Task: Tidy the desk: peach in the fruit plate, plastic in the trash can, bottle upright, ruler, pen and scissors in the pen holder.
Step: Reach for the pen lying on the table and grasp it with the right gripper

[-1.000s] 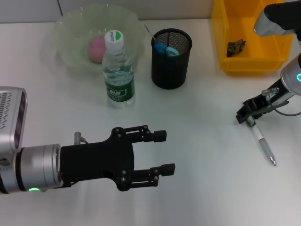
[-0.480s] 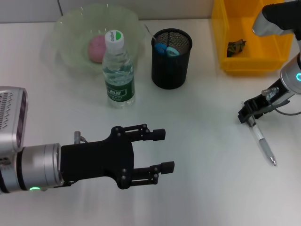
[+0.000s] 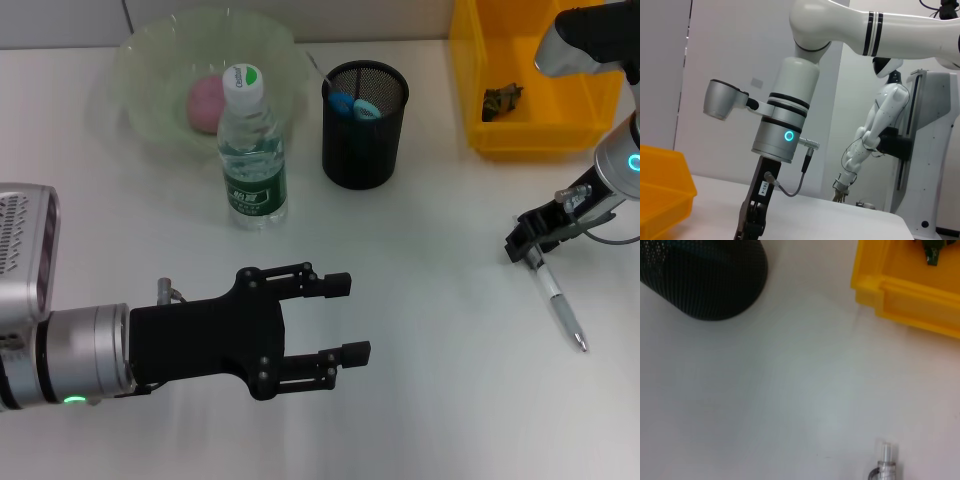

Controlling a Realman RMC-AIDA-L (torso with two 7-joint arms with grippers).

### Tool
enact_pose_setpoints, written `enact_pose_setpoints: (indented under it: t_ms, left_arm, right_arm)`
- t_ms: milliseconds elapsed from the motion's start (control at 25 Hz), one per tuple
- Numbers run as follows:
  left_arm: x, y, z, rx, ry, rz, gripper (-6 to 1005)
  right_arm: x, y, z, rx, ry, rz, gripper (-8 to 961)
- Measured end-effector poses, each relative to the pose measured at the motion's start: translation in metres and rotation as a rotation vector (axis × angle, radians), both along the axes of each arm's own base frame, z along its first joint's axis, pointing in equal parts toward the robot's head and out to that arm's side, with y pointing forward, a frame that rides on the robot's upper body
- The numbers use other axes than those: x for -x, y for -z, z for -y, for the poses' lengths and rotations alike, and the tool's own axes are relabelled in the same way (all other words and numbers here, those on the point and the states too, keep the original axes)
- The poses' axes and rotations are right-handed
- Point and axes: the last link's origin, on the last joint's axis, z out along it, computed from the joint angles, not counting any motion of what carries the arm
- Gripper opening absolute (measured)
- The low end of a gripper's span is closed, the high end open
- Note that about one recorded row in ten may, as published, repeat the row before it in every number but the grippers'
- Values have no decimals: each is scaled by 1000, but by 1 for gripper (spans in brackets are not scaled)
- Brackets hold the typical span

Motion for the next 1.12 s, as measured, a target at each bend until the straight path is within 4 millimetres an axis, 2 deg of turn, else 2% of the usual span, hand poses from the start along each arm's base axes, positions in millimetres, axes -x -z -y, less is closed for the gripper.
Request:
enact_pose_setpoints:
  t_ms: [1120]
  left_arm:
    - [2,-1,-3,-27,-3,-9,698]
  right_arm:
    - [3,0,-3,1,-13,22,466]
